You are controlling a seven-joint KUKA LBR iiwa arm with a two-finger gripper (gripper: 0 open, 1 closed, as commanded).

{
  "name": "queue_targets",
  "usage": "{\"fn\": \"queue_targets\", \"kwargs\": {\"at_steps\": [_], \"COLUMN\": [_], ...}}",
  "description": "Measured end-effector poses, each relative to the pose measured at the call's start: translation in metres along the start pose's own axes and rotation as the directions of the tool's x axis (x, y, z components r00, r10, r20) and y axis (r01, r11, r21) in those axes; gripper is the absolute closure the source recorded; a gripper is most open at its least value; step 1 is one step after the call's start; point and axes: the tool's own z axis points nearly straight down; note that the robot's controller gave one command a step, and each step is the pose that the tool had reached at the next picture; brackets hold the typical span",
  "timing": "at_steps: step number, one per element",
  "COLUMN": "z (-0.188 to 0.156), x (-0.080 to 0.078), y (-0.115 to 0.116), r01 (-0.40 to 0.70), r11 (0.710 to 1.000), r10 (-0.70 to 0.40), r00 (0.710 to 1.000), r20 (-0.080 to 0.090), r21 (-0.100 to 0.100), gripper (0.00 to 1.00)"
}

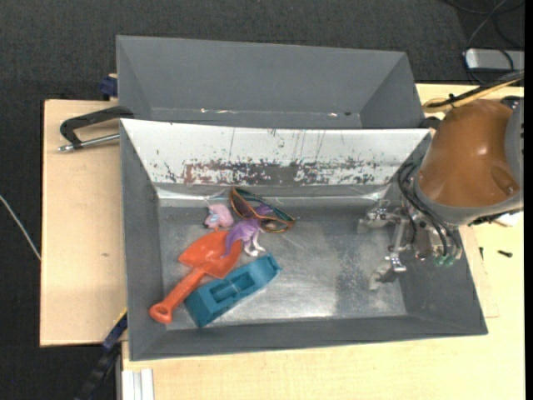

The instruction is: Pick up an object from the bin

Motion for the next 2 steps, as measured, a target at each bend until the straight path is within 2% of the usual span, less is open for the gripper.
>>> {"fn": "queue_targets", "kwargs": {"at_steps": [1,2], "z": [0.013,0.028], "x": [-0.023,-0.050], "y": [0.039,0.106], "r01": [0.143,0.206], "r11": [0.990,0.978], "r10": [-0.143,-0.206], "r00": [0.990,0.978], "r20": [0.003,0.004], "r21": [0.003,-0.001], "gripper": [0.00,0.00]}}
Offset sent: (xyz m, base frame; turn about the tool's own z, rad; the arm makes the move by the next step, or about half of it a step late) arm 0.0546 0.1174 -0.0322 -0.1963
